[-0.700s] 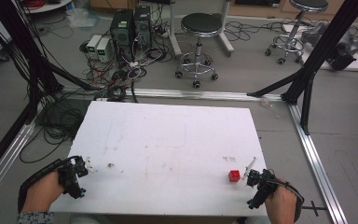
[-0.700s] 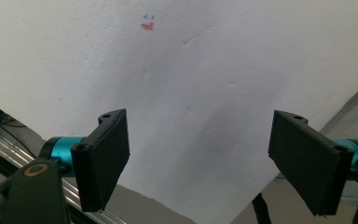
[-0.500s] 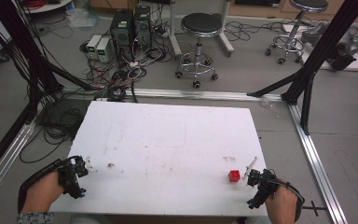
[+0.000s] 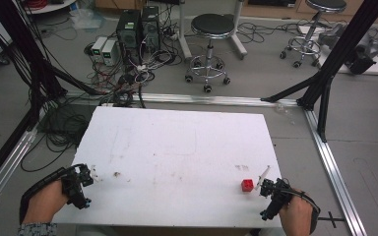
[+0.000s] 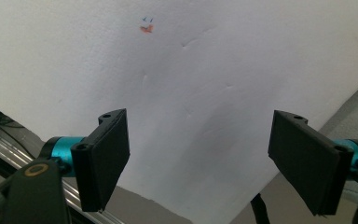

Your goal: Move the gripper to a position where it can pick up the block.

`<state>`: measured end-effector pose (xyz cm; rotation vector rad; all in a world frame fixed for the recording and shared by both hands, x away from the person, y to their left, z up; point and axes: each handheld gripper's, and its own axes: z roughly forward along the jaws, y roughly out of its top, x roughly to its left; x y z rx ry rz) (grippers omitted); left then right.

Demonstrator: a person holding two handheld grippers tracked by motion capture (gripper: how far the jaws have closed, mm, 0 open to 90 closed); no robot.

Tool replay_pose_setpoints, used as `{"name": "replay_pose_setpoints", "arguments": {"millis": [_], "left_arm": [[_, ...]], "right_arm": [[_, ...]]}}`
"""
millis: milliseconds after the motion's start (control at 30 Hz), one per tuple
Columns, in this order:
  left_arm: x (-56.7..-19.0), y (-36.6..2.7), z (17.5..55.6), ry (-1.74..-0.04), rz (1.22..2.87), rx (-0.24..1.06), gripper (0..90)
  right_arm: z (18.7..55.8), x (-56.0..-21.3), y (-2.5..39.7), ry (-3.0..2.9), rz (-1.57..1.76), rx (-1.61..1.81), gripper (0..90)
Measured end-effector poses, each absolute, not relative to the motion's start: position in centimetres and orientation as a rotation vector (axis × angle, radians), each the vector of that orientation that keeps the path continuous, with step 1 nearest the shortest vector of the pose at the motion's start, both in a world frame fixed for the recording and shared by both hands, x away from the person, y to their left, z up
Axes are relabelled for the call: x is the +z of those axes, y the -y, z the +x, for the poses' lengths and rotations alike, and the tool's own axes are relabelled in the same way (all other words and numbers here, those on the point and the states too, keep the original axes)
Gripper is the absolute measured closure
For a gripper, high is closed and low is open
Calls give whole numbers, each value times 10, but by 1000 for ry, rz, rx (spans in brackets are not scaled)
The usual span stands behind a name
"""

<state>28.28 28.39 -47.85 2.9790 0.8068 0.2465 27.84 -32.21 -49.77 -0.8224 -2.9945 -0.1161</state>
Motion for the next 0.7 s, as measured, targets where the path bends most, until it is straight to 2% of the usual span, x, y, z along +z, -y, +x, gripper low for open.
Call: {"name": "replay_pose_setpoints", "arguments": {"millis": [700], "left_arm": [[-475,-286,281,-822,2954,255,210]], "right_arm": [[278,-499,329,2972,-836,-136,75]]}}
